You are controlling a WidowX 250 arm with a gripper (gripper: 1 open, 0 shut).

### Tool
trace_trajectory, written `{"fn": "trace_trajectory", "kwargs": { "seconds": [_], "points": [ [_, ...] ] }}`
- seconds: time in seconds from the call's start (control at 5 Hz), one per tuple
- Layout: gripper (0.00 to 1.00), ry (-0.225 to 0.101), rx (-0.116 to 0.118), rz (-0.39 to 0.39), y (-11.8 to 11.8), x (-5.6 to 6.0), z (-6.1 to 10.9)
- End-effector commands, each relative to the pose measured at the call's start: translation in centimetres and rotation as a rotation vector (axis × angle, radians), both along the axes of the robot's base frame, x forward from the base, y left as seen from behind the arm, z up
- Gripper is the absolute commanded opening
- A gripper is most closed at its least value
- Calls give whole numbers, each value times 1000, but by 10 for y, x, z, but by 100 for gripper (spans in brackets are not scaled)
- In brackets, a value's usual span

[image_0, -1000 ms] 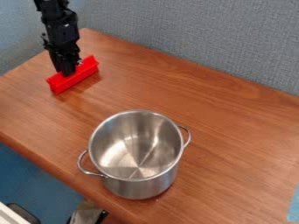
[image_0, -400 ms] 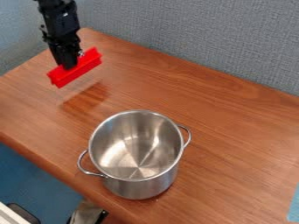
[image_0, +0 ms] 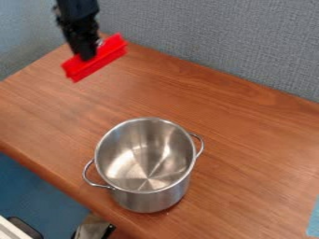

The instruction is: Put the red object in the metal pot

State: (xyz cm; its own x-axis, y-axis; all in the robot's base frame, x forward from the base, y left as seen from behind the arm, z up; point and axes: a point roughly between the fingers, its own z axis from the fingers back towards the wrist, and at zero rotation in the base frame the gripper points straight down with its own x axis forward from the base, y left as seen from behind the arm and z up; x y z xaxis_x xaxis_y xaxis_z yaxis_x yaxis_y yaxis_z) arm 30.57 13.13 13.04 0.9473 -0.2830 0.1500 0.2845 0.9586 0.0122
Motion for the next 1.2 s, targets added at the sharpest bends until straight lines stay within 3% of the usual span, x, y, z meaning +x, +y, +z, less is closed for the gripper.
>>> {"fn": "trace_trajectory", "kwargs": {
  "seconds": [0.0,0.2,0.4,0.6,0.8,1.0],
  "points": [
    [0,-60,4,-68,-38,-11,29],
    [0,-52,-5,-138,-77,-21,29],
    [0,-23,-6,-209,-113,-29,16],
    [0,14,-8,-234,-132,-32,-2],
    [0,48,-10,-238,-138,-37,-18],
    [0,65,-15,-188,-128,-37,-22]
  ]
}}
